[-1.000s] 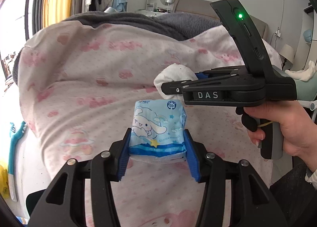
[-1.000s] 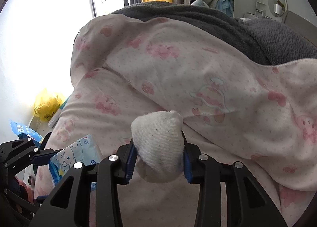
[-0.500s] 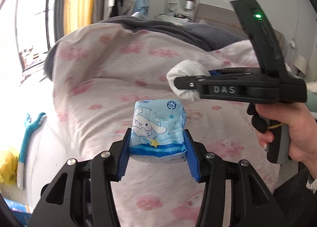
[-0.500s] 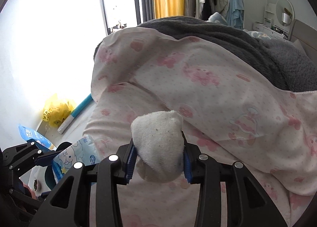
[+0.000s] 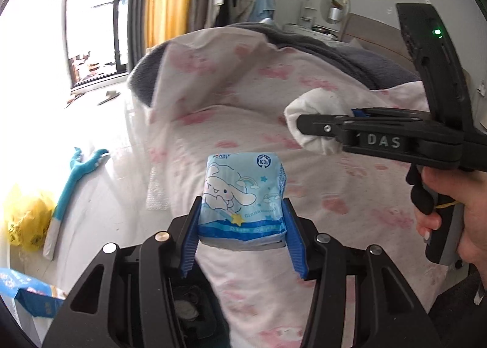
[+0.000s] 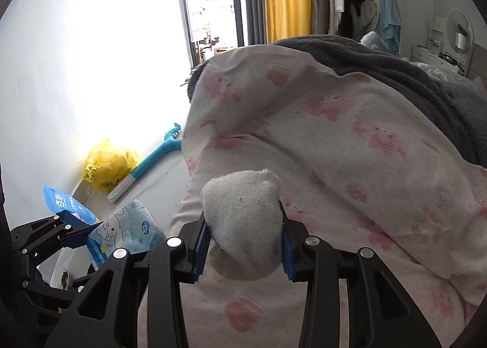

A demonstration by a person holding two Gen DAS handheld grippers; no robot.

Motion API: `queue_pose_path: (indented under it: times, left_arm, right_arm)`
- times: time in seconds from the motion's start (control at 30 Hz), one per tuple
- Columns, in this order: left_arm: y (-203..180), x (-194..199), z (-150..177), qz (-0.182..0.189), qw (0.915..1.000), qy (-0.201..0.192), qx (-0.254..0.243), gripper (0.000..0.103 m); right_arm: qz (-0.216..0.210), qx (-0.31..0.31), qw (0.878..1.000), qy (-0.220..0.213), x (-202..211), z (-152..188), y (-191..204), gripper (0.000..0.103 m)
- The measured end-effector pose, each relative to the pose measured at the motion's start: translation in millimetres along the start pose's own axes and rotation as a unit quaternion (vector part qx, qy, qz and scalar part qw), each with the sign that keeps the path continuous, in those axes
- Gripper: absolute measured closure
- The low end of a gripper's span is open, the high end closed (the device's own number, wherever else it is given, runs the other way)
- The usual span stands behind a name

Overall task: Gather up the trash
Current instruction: 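Carry the wipes pack and sock over the teal bin with both tools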

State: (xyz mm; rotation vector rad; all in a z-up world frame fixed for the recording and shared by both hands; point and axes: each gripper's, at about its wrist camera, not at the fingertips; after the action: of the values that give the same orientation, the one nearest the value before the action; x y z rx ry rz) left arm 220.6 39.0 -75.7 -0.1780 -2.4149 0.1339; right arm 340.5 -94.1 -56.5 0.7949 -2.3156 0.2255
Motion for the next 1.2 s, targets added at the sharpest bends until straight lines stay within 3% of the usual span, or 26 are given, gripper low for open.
queue_pose_path:
  times: [0.3,0.7,0.97,1.2]
  left_arm:
    - [42.9,8.7,12.8,-0.047,0.9985,0.021,0.02,0.05]
    - [95.6,2.5,42.2,-0.085,0.9915,0.084,0.051,0.05]
    - [126.5,-8.8,67.2,-0.097,0.9821,0.141,0.078,0.05]
    - [151.0,-20.1,94.4,-0.096,0.9689,0.205,0.1,0.05]
  right_arm:
    - [-0.025,0.021,0.999,0.002,-16.4,-9.8,40.1,0.063]
    - [-0.061,0.053,0.997,0.014,-35.6,-11.5,93.2,0.063]
    - [-0.087,0.081,0.992,0.027,-48.5,-9.0,132.4,0.063]
    - [-0.102,0.095,0.989,0.04,-60.1,-7.5,157.4,0.063]
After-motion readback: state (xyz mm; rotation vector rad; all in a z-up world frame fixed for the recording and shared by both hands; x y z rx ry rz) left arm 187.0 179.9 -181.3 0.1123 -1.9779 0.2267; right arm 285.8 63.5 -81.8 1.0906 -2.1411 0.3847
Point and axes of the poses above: each gripper's, at about its wrist camera, not at the fingertips, and x roughly against the way its jaws point, y to its left, z to its underside, and after that the axes turned 3 degrees about x, right-handed
